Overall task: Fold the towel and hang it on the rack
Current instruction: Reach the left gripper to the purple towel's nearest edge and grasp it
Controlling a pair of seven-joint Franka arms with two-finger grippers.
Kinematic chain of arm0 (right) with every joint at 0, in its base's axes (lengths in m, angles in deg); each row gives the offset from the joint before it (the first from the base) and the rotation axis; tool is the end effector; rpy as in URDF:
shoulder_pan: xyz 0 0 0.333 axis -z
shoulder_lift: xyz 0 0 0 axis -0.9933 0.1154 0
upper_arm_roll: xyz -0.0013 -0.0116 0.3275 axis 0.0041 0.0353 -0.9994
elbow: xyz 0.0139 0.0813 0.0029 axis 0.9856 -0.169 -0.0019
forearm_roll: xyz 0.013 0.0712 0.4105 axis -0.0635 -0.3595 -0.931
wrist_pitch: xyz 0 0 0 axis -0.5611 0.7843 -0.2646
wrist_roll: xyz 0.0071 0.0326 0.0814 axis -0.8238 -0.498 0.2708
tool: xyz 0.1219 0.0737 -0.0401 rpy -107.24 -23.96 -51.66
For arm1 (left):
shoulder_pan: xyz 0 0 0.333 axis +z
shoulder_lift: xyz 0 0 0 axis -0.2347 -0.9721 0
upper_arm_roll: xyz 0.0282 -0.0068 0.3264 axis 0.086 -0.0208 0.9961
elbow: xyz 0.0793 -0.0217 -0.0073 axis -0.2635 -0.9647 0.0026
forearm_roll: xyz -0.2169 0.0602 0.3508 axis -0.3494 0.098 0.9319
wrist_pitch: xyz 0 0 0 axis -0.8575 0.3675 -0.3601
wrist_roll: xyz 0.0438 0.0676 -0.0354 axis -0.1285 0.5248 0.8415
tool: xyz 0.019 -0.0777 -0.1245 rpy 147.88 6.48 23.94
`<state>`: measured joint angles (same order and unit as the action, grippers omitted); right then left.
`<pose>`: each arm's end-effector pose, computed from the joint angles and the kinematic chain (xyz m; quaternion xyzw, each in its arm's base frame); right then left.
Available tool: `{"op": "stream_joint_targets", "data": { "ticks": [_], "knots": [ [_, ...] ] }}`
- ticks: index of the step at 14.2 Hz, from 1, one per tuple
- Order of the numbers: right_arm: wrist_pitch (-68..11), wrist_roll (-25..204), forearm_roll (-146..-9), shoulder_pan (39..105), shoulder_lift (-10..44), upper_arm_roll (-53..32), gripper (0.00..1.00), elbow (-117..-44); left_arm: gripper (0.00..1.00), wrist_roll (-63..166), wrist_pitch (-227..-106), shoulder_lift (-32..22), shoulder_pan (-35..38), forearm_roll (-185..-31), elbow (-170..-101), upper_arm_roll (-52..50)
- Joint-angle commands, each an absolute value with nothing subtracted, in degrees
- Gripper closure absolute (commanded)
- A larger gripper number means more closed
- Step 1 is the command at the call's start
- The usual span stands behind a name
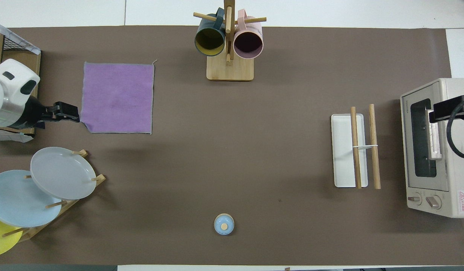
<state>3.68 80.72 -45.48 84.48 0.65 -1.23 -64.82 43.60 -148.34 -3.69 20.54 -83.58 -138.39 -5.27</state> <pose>0.5605 -0.0329 0.6166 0.9994 -0.0293 -0.0155 0.0104 0.6106 -0.0003 0.3575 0.9974 0.0700 -0.0073 0.0165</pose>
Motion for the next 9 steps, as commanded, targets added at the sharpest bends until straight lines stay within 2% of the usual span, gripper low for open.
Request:
{"op": "stream_joint_targets", "data": {
  "ticks": [1,5,7,9],
  "knots": [
    [3.56,81.35,-46.49,84.95,-0.16,-1.52,0.0,-65.5,0.0,44.23,-153.71,-9.41,22.54,-83.17,-137.44,-5.5],
    [3.38,81.35,-46.41,84.95,-0.16,-1.52,0.0,-65.5,0.02,47.75,-156.8,-12.32,24.03,-83.61,-137.44,-5.5],
    [3.47,81.35,-46.49,84.95,-0.16,-1.43,0.0,-65.5,0.08,48.01,-157.06,-12.5,24.03,-83.61,-137.7,-5.5],
    [3.47,81.35,-46.49,85.04,-0.16,-1.43,0.0,-65.5,0.18,49.76,-158.2,-12.76,24.21,-83.61,-139.11,-5.5]
  ]
}}
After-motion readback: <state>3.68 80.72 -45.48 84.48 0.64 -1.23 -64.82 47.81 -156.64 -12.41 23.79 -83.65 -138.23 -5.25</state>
